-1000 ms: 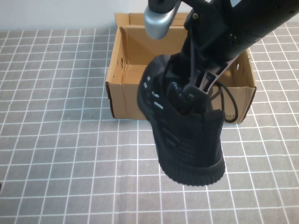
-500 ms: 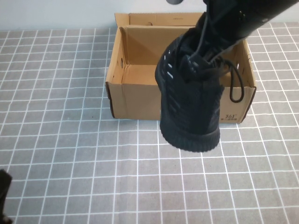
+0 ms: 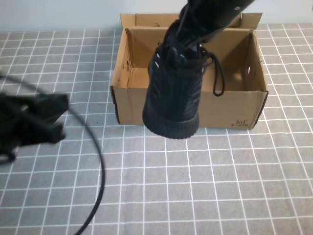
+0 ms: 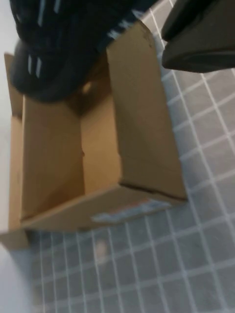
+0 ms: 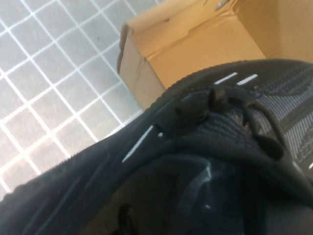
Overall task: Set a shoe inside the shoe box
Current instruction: Hand over the shoe
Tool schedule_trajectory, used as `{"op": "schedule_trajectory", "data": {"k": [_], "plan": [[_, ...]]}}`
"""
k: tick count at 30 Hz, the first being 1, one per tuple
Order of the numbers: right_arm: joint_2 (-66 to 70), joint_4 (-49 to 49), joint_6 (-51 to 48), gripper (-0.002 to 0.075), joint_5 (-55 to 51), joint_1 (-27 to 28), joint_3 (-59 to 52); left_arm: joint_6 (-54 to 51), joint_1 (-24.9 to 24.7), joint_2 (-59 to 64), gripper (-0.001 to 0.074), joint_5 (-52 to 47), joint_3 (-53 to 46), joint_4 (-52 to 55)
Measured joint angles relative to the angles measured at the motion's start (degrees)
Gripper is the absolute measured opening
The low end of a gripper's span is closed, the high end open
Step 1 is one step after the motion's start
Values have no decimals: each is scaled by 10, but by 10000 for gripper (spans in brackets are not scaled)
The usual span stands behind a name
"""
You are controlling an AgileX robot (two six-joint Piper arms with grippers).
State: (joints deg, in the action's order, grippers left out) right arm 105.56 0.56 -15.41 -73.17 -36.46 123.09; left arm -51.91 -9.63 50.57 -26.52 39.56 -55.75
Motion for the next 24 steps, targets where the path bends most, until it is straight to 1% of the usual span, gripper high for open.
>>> {"op": "schedule_trajectory", "data": {"k": [3,5,8,12,14,16,17,18,19,21,24], "plan": [[22,-1,10,-6,-1,0,28,-153,-17,74,-1,1,27,-130],[35,-1,16,-6,-3,0,49,-234,-49,112,-1,20,43,-190],[57,-2,27,-6,-4,2,79,-291,-111,157,-1,60,69,-225],[84,-6,48,-6,-4,16,110,-334,-187,191,-1,106,100,-240],[93,-10,53,-6,-4,26,119,-353,-216,193,-1,118,109,-243],[99,-17,56,-6,-4,34,121,-381,-234,193,3,120,115,-244],[100,-22,56,-6,-4,38,121,-397,-241,193,17,121,117,-245],[101,-25,56,-6,-4,41,121,-408,-245,193,38,121,117,-245],[101,-30,57,-6,-5,44,121,-417,-247,194,78,120,117,-245],[101,-33,57,-6,-5,45,122,-425,-250,194,193,112,117,-250],[101,-35,58,-6,-5,46,123,-434,-251,197,459,106,117,-274]]}}
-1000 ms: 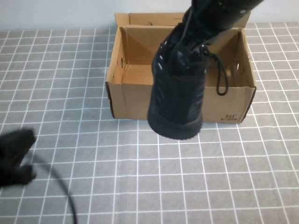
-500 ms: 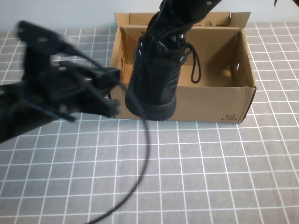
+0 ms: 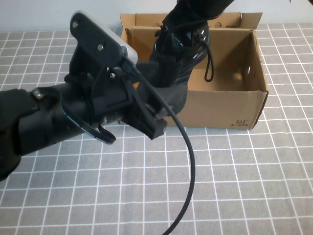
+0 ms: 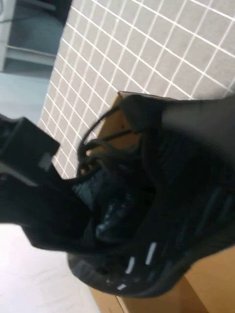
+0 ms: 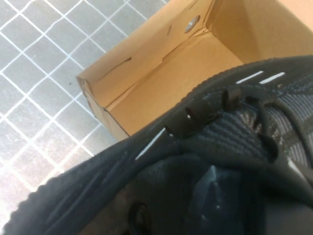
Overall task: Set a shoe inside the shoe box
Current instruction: Hand over the shoe
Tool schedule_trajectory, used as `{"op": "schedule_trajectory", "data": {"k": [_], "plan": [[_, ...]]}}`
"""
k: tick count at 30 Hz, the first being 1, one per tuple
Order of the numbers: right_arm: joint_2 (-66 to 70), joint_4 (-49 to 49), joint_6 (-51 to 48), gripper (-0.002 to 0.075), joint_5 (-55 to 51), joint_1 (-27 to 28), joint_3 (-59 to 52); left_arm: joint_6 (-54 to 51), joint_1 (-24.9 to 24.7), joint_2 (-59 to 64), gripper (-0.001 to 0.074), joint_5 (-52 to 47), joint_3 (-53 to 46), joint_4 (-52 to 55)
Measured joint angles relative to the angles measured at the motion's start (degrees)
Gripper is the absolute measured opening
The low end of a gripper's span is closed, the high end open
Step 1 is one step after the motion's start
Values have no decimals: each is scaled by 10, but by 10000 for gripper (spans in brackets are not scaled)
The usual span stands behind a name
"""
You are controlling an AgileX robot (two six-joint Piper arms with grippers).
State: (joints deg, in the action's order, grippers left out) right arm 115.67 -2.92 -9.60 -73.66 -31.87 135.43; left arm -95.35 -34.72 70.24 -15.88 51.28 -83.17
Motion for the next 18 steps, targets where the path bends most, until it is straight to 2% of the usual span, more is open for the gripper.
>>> {"op": "schedule_trajectory", "data": {"k": [2,5,10,18], "plan": [[0,-5,0,-6,0,0,0,-20,0,4,594,1,0,-28],[0,-20,1,-6,-1,0,1,-74,0,22,663,9,1,-86],[0,-43,1,-6,-1,0,1,-174,0,66,669,40,10,-142],[0,-49,0,-6,-1,0,1,-192,0,114,669,79,36,-152]]}}
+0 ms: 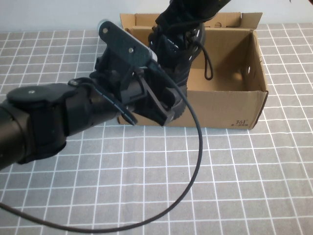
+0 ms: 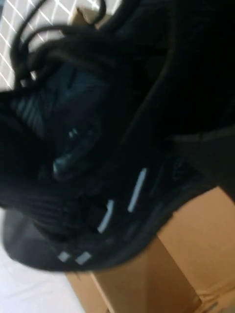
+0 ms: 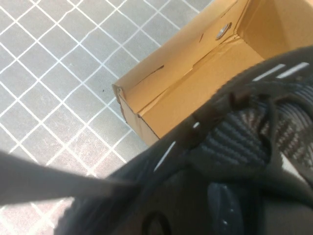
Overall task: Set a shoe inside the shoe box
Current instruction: Hand over the shoe, then place the shoe in the shoe box
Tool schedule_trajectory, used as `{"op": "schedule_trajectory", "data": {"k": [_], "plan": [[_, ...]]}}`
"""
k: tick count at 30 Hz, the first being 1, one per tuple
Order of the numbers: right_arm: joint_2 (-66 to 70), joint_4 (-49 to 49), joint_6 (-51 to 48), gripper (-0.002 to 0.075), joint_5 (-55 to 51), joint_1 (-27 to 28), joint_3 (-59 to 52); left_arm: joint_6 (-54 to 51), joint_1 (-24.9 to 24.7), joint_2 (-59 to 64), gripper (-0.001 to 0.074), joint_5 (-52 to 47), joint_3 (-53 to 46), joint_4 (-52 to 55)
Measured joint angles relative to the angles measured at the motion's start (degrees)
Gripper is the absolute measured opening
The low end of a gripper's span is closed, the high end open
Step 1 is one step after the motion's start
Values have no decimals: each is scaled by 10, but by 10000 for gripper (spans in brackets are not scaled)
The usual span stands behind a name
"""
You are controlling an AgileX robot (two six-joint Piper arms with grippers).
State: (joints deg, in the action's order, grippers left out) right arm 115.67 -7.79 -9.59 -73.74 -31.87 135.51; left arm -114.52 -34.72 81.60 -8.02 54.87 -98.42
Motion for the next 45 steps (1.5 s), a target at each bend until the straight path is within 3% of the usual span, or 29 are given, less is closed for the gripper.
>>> {"op": "schedule_trajectory", "data": {"k": [13,26,33,36,42,45], "plan": [[0,-13,-1,-6,0,0,0,0,0,25,644,63,25,-4],[0,-16,-1,-6,-1,0,0,-56,0,26,91,74,25,-8],[0,-17,-1,-1,-2,0,0,-73,0,26,39,80,25,-8],[0,-23,-1,46,-2,0,1,-77,0,26,39,80,25,-9],[-1,-29,9,262,6,0,2,-89,0,33,29,95,25,-9],[-1,-28,21,302,6,0,2,-95,0,33,29,96,25,-9]]}}
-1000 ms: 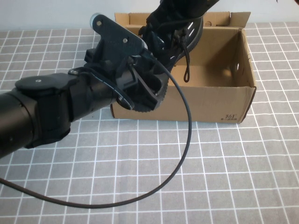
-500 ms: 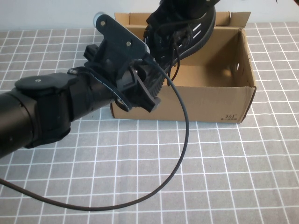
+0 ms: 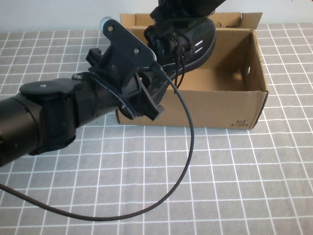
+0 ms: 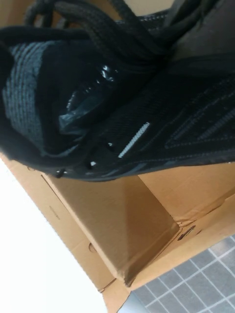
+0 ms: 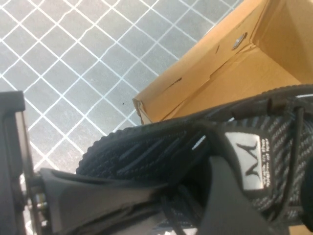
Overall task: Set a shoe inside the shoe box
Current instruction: Place the shoe in the shoe box
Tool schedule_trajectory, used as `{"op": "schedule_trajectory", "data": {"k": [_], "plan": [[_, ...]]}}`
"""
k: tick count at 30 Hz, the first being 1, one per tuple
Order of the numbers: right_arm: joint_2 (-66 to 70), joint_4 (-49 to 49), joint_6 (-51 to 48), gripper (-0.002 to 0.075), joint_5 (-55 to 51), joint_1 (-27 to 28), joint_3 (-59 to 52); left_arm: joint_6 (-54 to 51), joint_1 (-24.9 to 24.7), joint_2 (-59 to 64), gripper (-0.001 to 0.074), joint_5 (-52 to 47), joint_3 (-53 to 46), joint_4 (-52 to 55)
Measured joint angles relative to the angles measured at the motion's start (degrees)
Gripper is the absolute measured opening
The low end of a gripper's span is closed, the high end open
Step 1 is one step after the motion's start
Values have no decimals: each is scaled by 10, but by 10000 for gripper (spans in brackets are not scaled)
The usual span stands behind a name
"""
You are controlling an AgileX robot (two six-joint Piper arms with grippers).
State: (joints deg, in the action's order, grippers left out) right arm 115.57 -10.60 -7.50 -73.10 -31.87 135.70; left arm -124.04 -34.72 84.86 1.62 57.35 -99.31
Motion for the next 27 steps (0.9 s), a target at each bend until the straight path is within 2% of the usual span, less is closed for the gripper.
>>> {"op": "schedule_trajectory", "data": {"k": [4,7,13,19,23,27], "plan": [[-7,1,7,307,0,0,0,-9,7,0,28,-11,0,0],[-26,8,9,276,0,0,0,-6,31,0,27,-55,6,0],[-88,54,11,138,0,0,1,69,107,1,27,-177,39,35],[-128,89,11,7,0,0,1,297,171,1,27,-348,84,219],[-135,110,18,-11,0,0,1,411,180,2,27,-424,116,347],[-135,122,23,-14,0,0,1,459,182,20,27,-478,170,448]]}}
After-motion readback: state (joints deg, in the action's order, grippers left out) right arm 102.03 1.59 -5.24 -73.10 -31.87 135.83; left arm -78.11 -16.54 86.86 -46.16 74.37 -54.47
